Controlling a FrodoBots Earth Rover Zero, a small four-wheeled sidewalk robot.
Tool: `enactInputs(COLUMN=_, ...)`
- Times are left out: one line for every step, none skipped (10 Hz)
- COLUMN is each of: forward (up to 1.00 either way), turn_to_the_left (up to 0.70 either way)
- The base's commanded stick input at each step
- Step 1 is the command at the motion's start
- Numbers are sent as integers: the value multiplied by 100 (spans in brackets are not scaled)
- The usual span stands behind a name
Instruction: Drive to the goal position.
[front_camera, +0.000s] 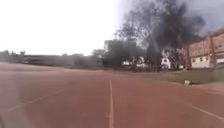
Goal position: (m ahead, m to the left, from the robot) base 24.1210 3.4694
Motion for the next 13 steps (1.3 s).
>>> enactInputs(forward=70, turn_to_the_left=0)
enactInputs(forward=70, turn_to_the_left=0)
enactInputs(forward=70, turn_to_the_left=0)
enactInputs(forward=70, turn_to_the_left=0)
enactInputs(forward=70, turn_to_the_left=0)
enactInputs(forward=70, turn_to_the_left=0)
enactInputs(forward=70, turn_to_the_left=0)
enactInputs(forward=70, turn_to_the_left=0)
enactInputs(forward=70, turn_to_the_left=0)
enactInputs(forward=70, turn_to_the_left=0)
enactInputs(forward=70, turn_to_the_left=0)
enactInputs(forward=70, turn_to_the_left=0)
enactInputs(forward=70, turn_to_the_left=0)
